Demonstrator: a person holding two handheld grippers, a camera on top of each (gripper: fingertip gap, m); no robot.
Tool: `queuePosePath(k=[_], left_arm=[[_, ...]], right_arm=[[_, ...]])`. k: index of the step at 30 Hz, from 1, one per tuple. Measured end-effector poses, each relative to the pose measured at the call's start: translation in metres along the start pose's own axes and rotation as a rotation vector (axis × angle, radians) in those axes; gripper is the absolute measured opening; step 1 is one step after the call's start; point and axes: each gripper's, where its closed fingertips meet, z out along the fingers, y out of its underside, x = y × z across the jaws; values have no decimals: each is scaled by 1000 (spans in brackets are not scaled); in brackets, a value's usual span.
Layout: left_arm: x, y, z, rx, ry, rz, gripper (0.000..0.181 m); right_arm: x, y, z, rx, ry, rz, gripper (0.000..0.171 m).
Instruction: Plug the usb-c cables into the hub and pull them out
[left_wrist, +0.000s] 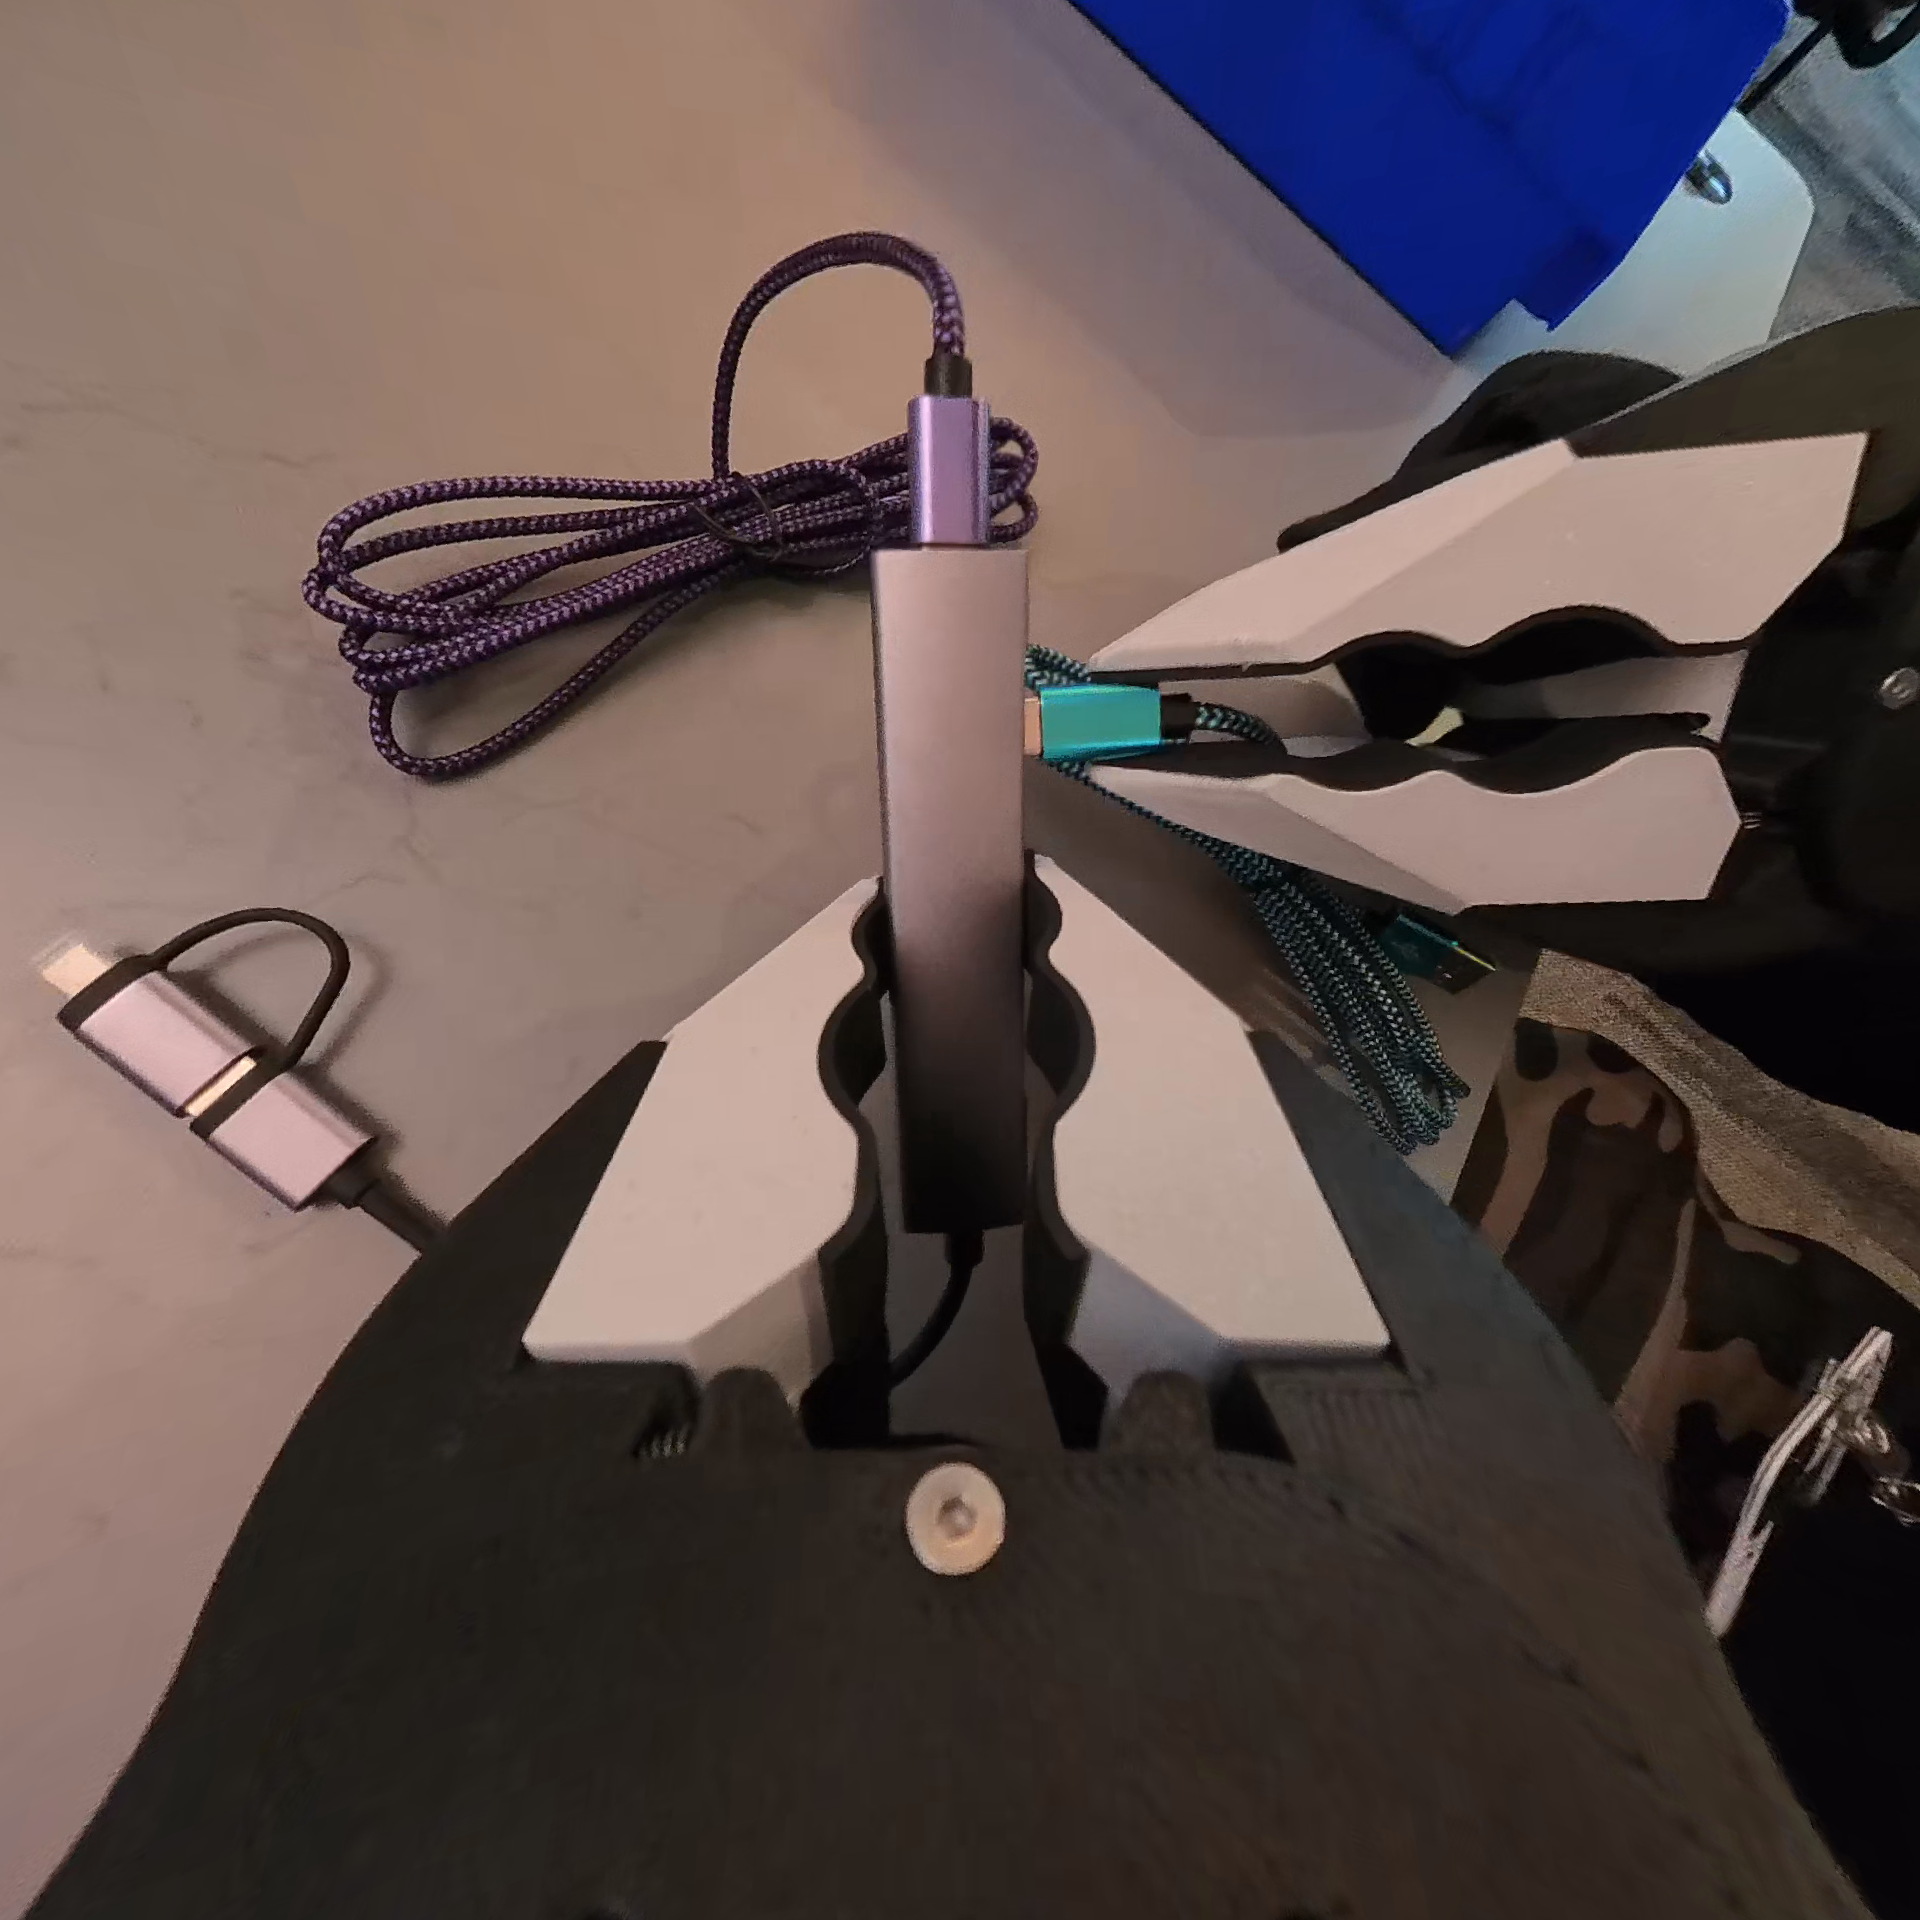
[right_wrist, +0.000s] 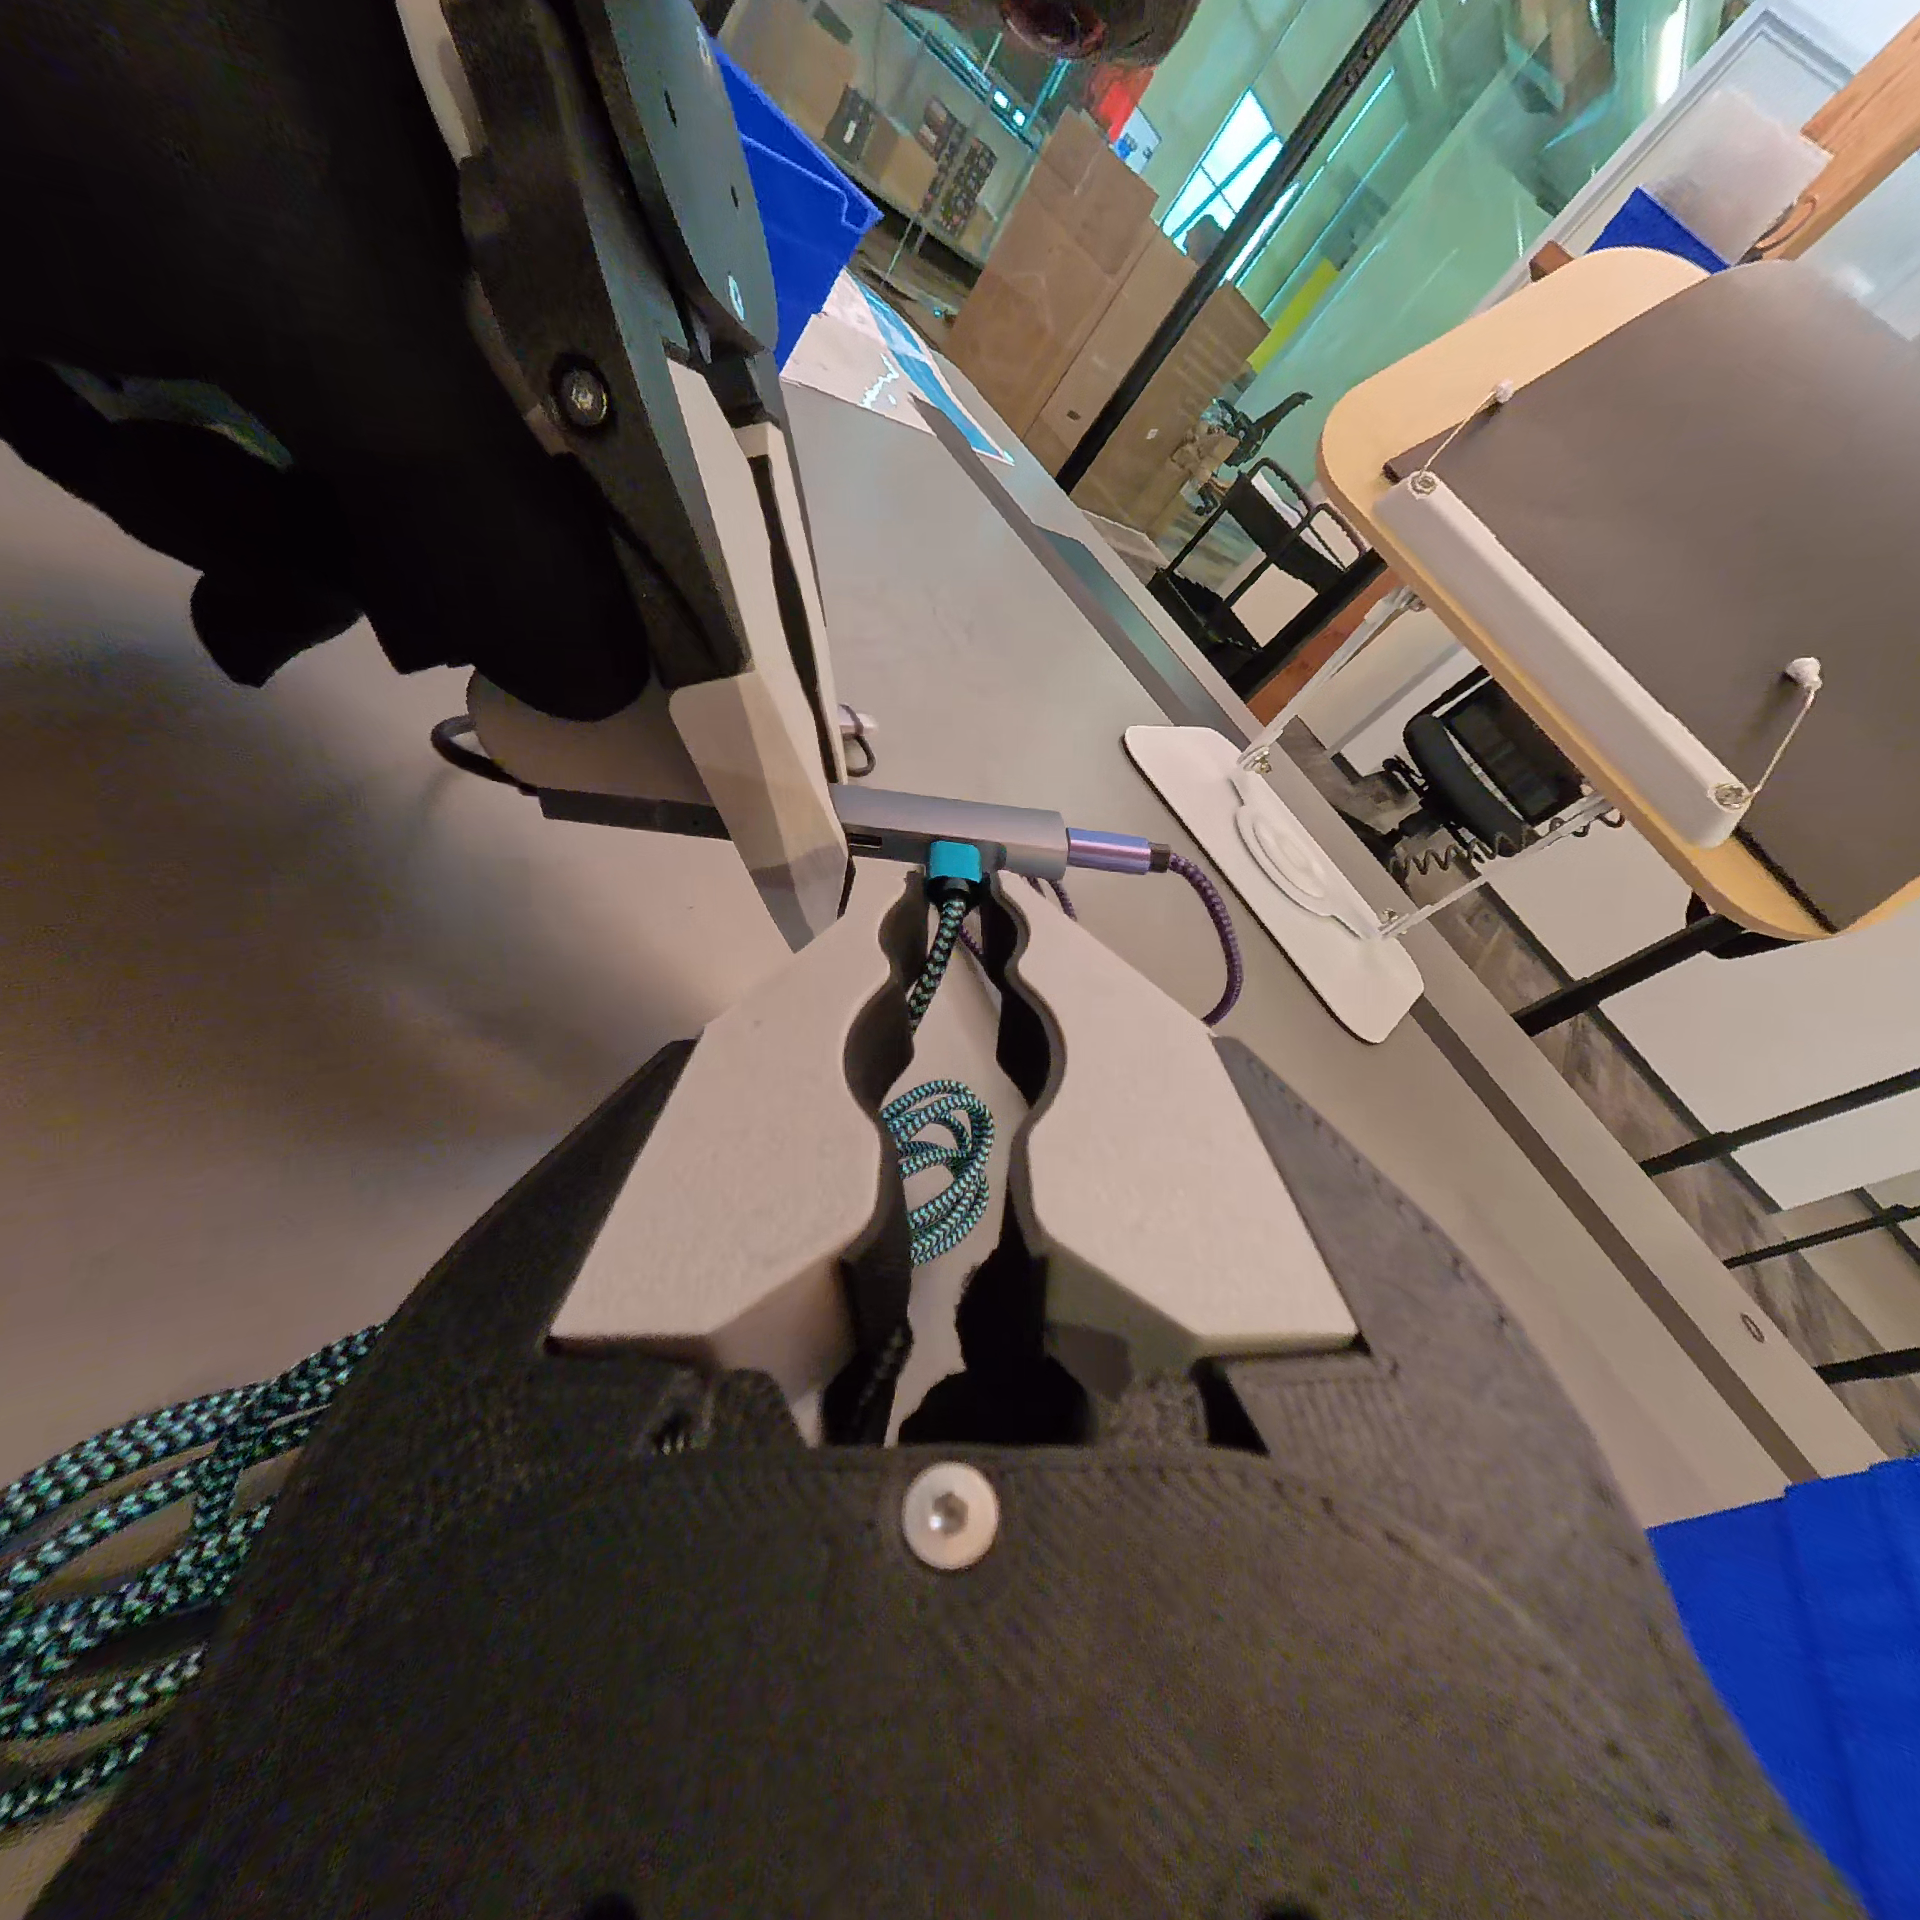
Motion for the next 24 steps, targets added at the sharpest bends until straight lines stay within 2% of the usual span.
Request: queuePosePath(k=[9,16,24], left_arm=[[6,0,0,-4,-50,164,21],[6,5,3,-62,-124,320,22],[9,6,3,-63,-132,398,22]], right_arm=[[1,-2,-4,0,-15,-13,6],[-1,0,-8,-7,-101,-32,6],[-3,0,-11,-17,-205,-48,6]])
